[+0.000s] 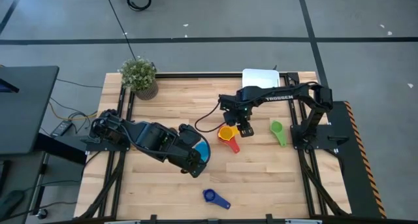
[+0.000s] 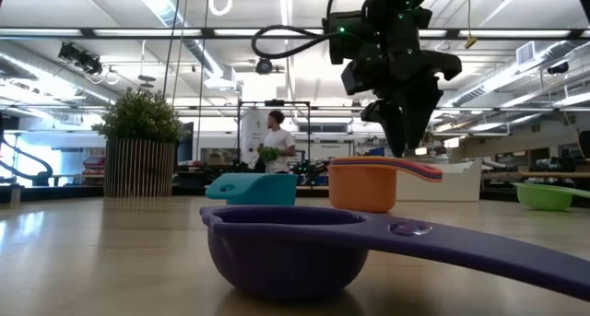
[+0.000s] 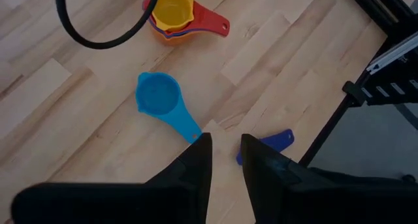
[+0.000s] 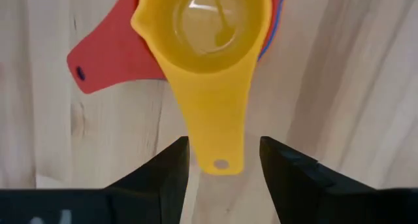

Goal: Nest measuring cups in basket
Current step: Remove the yellow measuring cup from the red measuring cup

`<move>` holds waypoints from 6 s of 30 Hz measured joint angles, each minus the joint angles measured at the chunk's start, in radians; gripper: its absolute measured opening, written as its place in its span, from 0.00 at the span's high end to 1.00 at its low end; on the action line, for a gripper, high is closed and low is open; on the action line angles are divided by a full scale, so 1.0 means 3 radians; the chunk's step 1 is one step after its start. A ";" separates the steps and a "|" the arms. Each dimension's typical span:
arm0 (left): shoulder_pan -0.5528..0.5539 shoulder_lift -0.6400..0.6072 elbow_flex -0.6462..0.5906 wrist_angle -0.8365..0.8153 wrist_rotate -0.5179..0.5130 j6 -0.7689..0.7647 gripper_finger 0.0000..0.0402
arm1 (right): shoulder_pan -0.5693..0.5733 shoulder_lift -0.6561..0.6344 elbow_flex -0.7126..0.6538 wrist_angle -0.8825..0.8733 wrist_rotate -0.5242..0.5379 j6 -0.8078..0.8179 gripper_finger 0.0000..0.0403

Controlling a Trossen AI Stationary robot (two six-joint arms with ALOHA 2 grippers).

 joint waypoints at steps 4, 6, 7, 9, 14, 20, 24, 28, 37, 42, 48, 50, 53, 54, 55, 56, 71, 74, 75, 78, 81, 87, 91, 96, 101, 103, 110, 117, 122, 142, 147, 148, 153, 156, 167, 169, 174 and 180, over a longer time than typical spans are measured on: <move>0.0002 0.0000 0.0000 0.0000 0.0000 0.0002 0.78 | -0.0001 0.0000 -0.0131 0.0181 0.0000 0.0004 0.52; 0.0005 0.0000 0.0000 0.0000 0.0000 0.0004 0.78 | 0.0001 0.0001 -0.0163 0.0212 0.0026 -0.0011 0.52; 0.0006 0.0000 0.0000 0.0000 0.0000 0.0004 0.78 | 0.0003 0.0001 -0.0166 0.0218 0.0063 -0.0032 0.52; 0.0006 0.0000 0.0000 -0.0001 0.0000 0.0005 0.78 | 0.0003 0.0001 -0.0167 0.0235 0.0130 -0.0038 0.52; 0.0006 0.0000 0.0000 -0.0001 0.0000 0.0006 0.78 | 0.0003 0.0001 -0.0167 0.0233 -0.0050 0.0055 0.52; 0.0006 0.0000 0.0000 -0.0001 0.0000 0.0006 0.78 | 0.0003 0.0001 -0.0169 0.0253 -0.0185 0.0134 0.52; 0.0006 0.0000 0.0000 -0.0001 0.0000 0.0006 0.78 | 0.0002 0.0001 -0.0169 0.0272 -0.0047 0.0203 0.52; 0.0006 0.0000 0.0000 -0.0001 0.0000 0.0007 0.78 | 0.0003 0.0001 -0.0169 0.0259 -0.0153 0.0197 0.52; 0.0006 0.0000 0.0000 -0.0002 0.0000 0.0008 0.78 | -0.0002 0.0003 -0.0169 0.0259 -0.0223 0.0115 0.52; 0.0006 0.0000 0.0000 -0.0001 0.0000 0.0007 0.78 | -0.0014 0.0003 -0.0169 0.0261 -0.0211 0.0195 0.52; 0.0006 0.0000 0.0000 -0.0001 0.0000 0.0006 0.78 | -0.0005 0.0003 -0.0169 0.0266 -0.0183 0.0500 0.52; 0.0006 0.0000 0.0000 -0.0001 0.0001 0.0008 0.78 | -0.0001 0.0003 -0.0169 0.0233 -0.0181 0.0498 0.52; 0.0006 0.0000 0.0000 -0.0001 0.0001 0.0007 0.78 | -0.0001 0.0003 -0.0169 0.0228 -0.0182 0.0459 0.56; 0.0006 0.0000 0.0000 -0.0001 0.0001 0.0007 0.78 | -0.0001 0.0003 -0.0169 0.0227 -0.0181 0.0452 0.58; 0.0006 0.0000 0.0000 -0.0001 0.0000 0.0007 0.78 | -0.0001 0.0003 -0.0169 0.0228 -0.0181 0.0444 0.60; 0.0006 0.0000 0.0000 -0.0001 0.0001 0.0008 0.78 | -0.0001 0.0003 -0.0169 0.0228 -0.0181 0.0436 0.62; 0.0006 0.0000 0.0000 -0.0001 0.0001 0.0010 0.78 | -0.0010 0.0003 -0.0169 0.0249 -0.0171 0.0335 0.96; 0.0006 0.0000 0.0000 -0.0001 0.0001 0.0010 0.78 | -0.0010 0.0003 -0.0169 0.0248 -0.0116 0.0318 0.88; 0.0006 0.0000 0.0000 -0.0002 0.0001 0.0010 0.78 | -0.0010 0.0003 -0.0169 0.0247 -0.0073 0.0334 0.84; 0.0006 0.0000 0.0000 -0.0002 0.0001 0.0011 0.78 | -0.0010 0.0003 -0.0169 0.0250 0.0048 0.0332 0.74; 0.0006 0.0000 0.0000 -0.0001 0.0000 0.0012 0.78 | -0.0007 0.0003 -0.0169 0.0253 0.0074 0.0223 0.64; 0.0006 0.0000 0.0000 -0.0001 0.0001 0.0039 0.78 | -0.0001 0.0003 -0.0169 0.0086 -0.0612 -0.0041 0.53; 0.0006 0.0000 0.0000 -0.0001 0.0001 0.0042 0.78 | 0.0032 0.0003 -0.0169 0.0083 -0.0453 0.0022 0.53; 0.0006 0.0000 0.0000 0.0007 0.0001 0.0028 0.78 | 0.0055 0.0003 -0.0169 0.0118 -0.0189 0.0440 0.53; 0.0005 0.0000 0.0000 0.0010 0.0000 0.0026 0.78 | 0.0055 0.0003 -0.0169 0.0123 -0.0595 0.0609 0.53; 0.0006 0.0000 0.0000 0.0011 0.0001 0.0025 0.78 | 0.0056 0.0003 -0.0169 0.0139 -0.0619 0.0603 0.53; 0.0006 0.0000 0.0000 0.0014 0.0000 0.0020 0.78 | 0.0054 0.0003 -0.0169 0.0150 -0.0620 0.0600 0.53; 0.0006 0.0000 0.0000 0.0014 0.0000 0.0030 0.78 | -0.0027 0.0003 -0.0169 0.0205 -0.0917 0.0437 0.53; 0.0005 0.0000 0.0000 0.0014 0.0000 0.0032 0.78 | -0.0170 0.0004 -0.0242 0.0296 -0.0952 0.0368 0.53; 0.0006 0.0000 0.0000 0.0013 0.0000 0.0039 0.78 | -0.0302 0.0004 -0.0805 0.0990 -0.1787 0.0364 0.56; 0.0006 0.0000 0.0000 0.0013 0.0001 0.0030 0.78 | -0.0302 0.0004 -0.0952 0.1072 -0.1785 0.0392 0.61; 0.0006 0.0000 0.0000 0.0013 0.0000 0.0030 0.78 | -0.0302 0.0004 -0.0985 0.1089 -0.1786 0.0393 0.62; 0.0006 0.0000 0.0000 0.0012 0.0001 0.0031 0.78 | -0.0302 0.0004 -0.1136 0.1214 -0.1785 0.0497 0.67; 0.0006 0.0000 0.0000 0.0011 0.0000 0.0032 0.78 | -0.0306 0.0004 -0.1185 0.1276 -0.1784 0.0563 0.73; 0.0006 0.0000 0.0000 0.0010 0.0000 0.0040 0.78 | -0.0320 0.0004 -0.1182 0.1317 -0.1856 0.0554 0.98; 0.0006 0.0000 0.0000 0.0011 0.0001 0.0040 0.78 | -0.0335 0.0004 -0.1183 0.1318 -0.1890 0.0570 0.97; 0.0006 0.0000 0.0000 0.0011 0.0000 0.0040 0.78 | -0.0374 0.0004 -0.1183 0.1283 -0.1964 0.0575 0.98; 0.0006 0.0000 0.0000 0.0010 0.0000 0.0039 0.78 | -0.0401 -0.0001 -0.1109 0.1151 -0.1967 0.0547 0.99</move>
